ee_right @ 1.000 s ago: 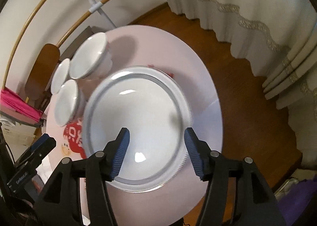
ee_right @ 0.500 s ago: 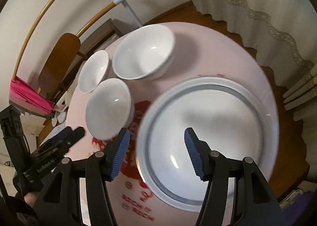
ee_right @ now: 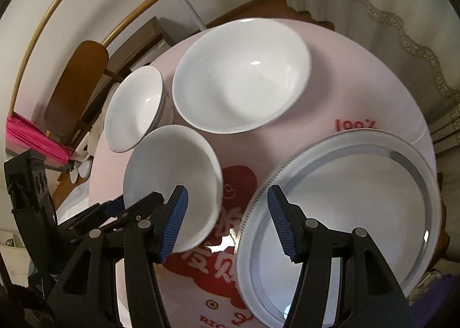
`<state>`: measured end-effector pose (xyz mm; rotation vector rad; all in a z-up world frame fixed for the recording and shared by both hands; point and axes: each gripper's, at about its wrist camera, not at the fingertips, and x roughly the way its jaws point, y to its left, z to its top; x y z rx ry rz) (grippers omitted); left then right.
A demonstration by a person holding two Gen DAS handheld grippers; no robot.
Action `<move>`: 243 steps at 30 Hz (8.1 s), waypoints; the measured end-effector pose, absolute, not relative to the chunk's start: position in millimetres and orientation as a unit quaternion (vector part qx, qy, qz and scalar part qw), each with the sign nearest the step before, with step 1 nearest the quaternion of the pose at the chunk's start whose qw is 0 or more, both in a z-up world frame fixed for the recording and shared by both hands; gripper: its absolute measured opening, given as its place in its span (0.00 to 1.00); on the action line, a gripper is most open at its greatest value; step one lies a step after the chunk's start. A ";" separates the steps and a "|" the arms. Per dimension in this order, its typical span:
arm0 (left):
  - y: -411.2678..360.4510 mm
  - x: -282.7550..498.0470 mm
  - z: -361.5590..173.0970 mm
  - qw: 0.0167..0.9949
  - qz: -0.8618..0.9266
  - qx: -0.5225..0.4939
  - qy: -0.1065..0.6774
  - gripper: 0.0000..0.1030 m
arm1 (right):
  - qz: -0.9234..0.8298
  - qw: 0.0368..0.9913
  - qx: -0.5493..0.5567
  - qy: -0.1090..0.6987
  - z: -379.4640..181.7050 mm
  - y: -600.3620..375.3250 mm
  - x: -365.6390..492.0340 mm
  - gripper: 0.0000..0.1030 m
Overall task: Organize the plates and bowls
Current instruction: 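Grip a white bowl rim with the left gripper while the right gripper grips another bowl, then lift and carry the left-held bowl while the right tool carries its bowl, then lower the left-held bowl into another bowl and open while the right tool does likewise, then grip another white bowl rim with the left gripper while the right gripper grips a bowl, then carry the left-held bowl toward the bowl stack while the right tool carries its bowl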
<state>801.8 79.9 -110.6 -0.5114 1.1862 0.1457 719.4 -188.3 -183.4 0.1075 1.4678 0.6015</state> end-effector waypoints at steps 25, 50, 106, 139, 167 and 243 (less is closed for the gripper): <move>89.2 794.0 -117.2 0.793 0.045 -0.257 0.550 0.12 | 0.318 0.685 0.021 0.655 -195.7 -152.4 725.0 0.09; 25.6 852.9 -17.6 0.860 0.086 -0.237 0.443 0.12 | 0.385 0.704 0.030 0.596 -130.6 -218.5 794.1 0.07; 47.6 980.4 -101.8 0.815 0.108 -0.268 0.502 0.13 | 0.272 0.733 -0.071 0.620 -192.2 -186.1 839.1 0.26; 47.5 951.8 -62.7 0.819 0.128 -0.273 0.488 0.32 | 0.303 0.653 0.113 0.685 -230.7 -213.8 853.8 0.13; 107.3 833.1 -44.7 0.801 0.215 -0.311 0.464 0.40 | 0.239 0.726 0.111 0.635 -170.2 -239.3 827.7 0.41; 148.8 802.2 -35.9 0.835 0.133 -0.321 0.426 0.06 | 0.421 0.705 -0.050 0.569 -124.7 -83.0 755.3 0.07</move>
